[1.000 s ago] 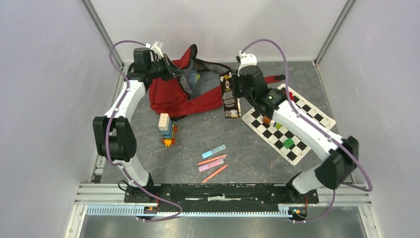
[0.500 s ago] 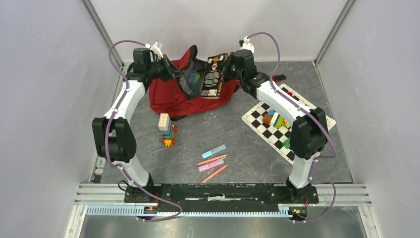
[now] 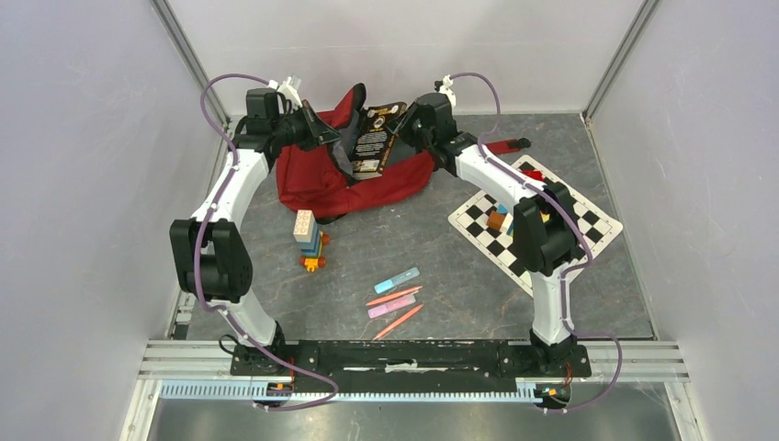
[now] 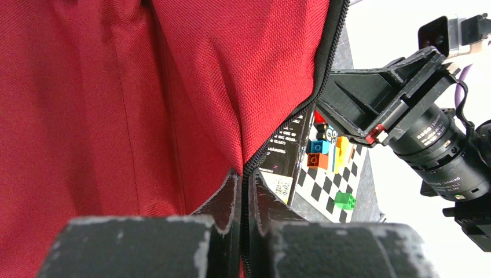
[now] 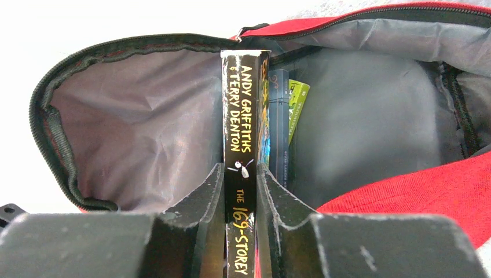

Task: Pack the student bag
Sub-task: Place the book in the student bag.

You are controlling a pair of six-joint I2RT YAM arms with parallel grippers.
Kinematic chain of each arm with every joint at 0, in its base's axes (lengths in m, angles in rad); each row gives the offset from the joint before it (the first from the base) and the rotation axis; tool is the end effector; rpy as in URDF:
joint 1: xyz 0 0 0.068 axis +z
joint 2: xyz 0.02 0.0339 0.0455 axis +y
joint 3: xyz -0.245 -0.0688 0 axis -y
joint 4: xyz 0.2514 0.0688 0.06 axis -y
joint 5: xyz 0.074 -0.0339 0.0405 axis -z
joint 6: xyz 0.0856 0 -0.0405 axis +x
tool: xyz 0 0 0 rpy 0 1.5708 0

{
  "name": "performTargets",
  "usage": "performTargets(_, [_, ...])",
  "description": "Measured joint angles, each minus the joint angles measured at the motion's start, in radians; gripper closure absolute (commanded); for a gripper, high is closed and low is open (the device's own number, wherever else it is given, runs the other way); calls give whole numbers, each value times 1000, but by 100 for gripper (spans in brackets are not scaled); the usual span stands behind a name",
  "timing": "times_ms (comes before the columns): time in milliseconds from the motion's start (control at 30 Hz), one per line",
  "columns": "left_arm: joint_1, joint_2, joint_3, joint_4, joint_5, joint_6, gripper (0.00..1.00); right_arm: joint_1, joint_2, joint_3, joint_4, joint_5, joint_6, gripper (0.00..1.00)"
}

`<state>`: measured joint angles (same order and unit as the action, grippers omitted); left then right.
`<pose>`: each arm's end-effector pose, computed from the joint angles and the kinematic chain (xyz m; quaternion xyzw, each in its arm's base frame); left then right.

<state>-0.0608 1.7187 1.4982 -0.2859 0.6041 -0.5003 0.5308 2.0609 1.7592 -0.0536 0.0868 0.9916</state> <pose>0.4371 -0.0753 0.2893 -0.0320 0.8358 -0.3805 0.3945 0.4716 0.2682 0.2568 0.2114 0.7928 0.3677 0.4376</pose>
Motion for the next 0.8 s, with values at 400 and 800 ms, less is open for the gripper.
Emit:
performTargets(400, [0, 0, 0, 0, 0, 0, 98, 15, 131, 117, -18, -23, 93, 100])
performTargets(800, [0, 0, 0, 0, 1, 0, 98, 53, 215, 164, 90, -90, 177, 100])
